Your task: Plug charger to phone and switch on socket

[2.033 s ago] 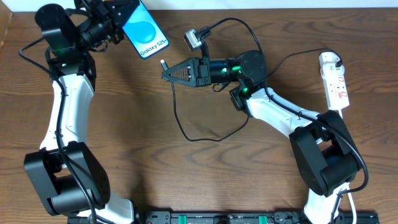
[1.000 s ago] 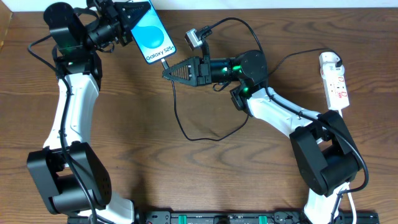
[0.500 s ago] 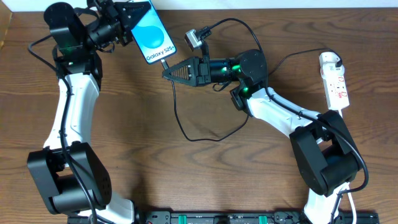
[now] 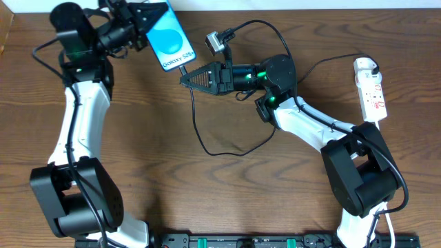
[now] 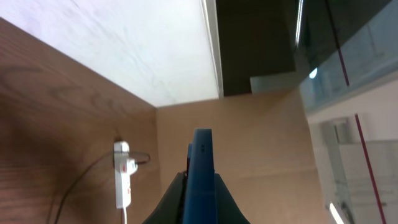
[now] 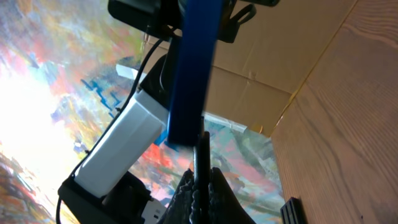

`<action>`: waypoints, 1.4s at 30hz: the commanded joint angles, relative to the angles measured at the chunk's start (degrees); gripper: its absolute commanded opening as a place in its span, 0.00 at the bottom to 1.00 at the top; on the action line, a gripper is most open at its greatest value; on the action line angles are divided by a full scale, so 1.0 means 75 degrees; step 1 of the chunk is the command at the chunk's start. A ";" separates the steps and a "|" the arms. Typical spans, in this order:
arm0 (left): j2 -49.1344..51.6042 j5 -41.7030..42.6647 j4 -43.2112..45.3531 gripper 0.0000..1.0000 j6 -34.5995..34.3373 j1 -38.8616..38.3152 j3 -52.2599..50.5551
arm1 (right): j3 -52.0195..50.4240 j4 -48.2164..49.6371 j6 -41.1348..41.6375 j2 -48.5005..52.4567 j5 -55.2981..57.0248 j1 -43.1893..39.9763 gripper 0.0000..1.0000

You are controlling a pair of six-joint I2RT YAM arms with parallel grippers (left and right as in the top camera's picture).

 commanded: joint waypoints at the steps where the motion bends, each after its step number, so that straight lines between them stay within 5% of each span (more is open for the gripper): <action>1: -0.0085 -0.0102 0.0079 0.07 -0.0064 0.0248 0.0154 | 0.0070 0.0017 0.0041 0.0000 0.0055 -0.0032 0.01; 42: -0.0085 -0.0041 0.0070 0.07 0.0262 0.0149 0.0154 | 0.0070 0.0020 0.0017 0.0000 -0.0082 -0.0023 0.01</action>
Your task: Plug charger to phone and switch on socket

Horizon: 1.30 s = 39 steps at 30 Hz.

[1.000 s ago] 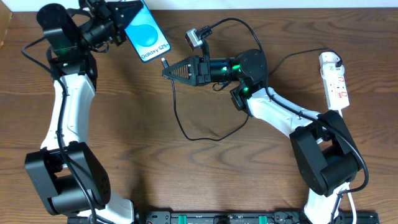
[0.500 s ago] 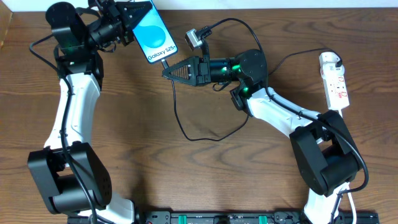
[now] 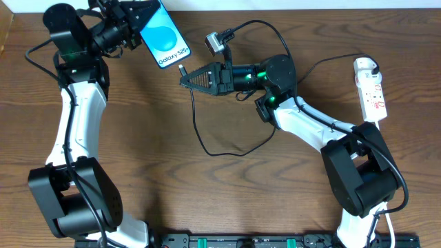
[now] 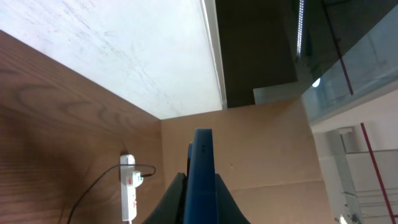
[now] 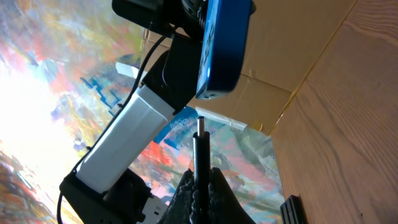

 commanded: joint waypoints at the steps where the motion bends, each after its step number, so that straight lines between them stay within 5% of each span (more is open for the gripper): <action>1: -0.0085 0.0239 0.0076 0.08 0.0064 0.0003 0.0154 | 0.0070 0.0020 0.0015 0.0000 -0.0015 -0.0023 0.01; 39: -0.0085 0.0522 0.0079 0.07 0.0117 -0.0391 0.0154 | 0.0070 0.0017 0.0079 0.0000 0.0125 -0.0026 0.01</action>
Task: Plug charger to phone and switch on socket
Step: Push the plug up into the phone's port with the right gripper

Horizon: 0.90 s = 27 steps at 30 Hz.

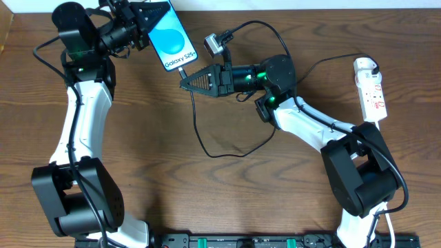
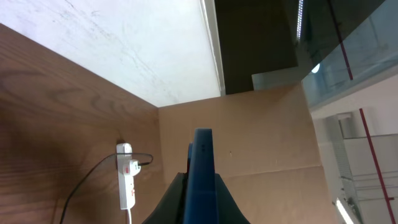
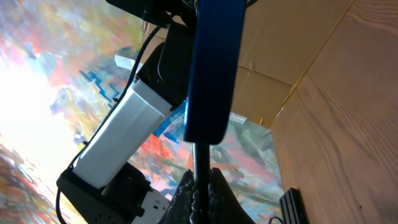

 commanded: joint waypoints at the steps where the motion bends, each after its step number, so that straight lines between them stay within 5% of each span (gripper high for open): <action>1: -0.0085 0.0297 0.0076 0.08 0.0073 -0.0064 0.0154 | 0.0070 0.0015 0.0073 0.0000 0.0350 -0.0032 0.01; 27: -0.0085 0.0256 0.0073 0.07 0.0256 -0.0017 0.0154 | 0.0070 0.0017 0.0073 0.0000 0.0353 -0.0239 0.01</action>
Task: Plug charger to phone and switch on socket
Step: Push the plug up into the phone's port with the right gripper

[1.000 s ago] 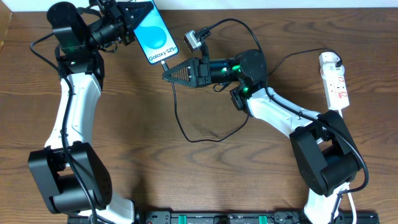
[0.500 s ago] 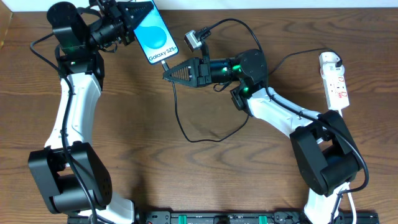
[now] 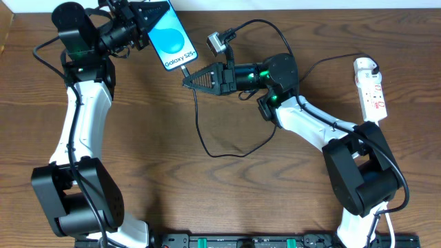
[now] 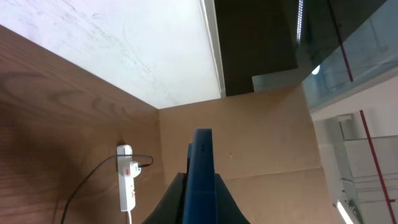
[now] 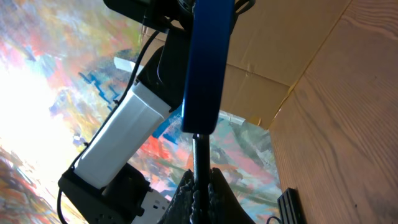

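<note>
A blue Galaxy phone (image 3: pixel 171 38) is held up off the table at the upper left, with my left gripper (image 3: pixel 141 27) shut on it; seen edge-on as the blue phone (image 4: pixel 202 177) in the left wrist view. My right gripper (image 3: pixel 187 81) is shut on the black charger plug (image 5: pixel 200 155), whose tip meets the bottom end of the phone (image 5: pixel 207 68). The black cable (image 3: pixel 207 131) loops down over the table. The white socket strip (image 3: pixel 371 89) lies at the far right.
A wooden table (image 3: pixel 207 193) carries both arms. A second black lead runs from the socket strip toward the right arm. A small grey camera block (image 3: pixel 217 43) sits above the right gripper. A white wall edge borders the table's back.
My right gripper has shifted slightly right and the plug sits a little further below the phone's end. The left gripper and phone have stayed where they were.
At first the plug was up against the phone's bottom end. Then the phone stood farther up and left, with a gap between plug tip and phone. After that the phone was back against the plug, and it stays touching now.
</note>
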`<action>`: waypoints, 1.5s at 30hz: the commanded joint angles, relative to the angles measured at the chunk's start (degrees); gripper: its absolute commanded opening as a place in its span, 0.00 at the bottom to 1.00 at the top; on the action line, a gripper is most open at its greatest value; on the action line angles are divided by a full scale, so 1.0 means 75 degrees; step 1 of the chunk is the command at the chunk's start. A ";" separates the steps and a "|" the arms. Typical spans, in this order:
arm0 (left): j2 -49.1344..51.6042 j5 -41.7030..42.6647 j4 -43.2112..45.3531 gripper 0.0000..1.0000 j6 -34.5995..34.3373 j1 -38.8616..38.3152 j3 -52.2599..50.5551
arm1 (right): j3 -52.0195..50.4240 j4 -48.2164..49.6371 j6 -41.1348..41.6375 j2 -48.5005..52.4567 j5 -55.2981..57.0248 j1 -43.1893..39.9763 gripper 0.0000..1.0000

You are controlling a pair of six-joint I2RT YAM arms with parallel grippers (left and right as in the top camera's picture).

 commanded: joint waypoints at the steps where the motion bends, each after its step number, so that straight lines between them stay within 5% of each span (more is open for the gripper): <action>1: -0.0085 0.0312 0.0073 0.07 0.0286 -0.0026 0.0154 | 0.0070 0.0017 0.0052 0.0000 0.0414 -0.0119 0.01; 45: -0.0085 0.0554 0.0073 0.07 0.0192 -0.0035 0.0154 | 0.0070 0.0009 0.0286 0.0000 0.0915 -0.0038 0.01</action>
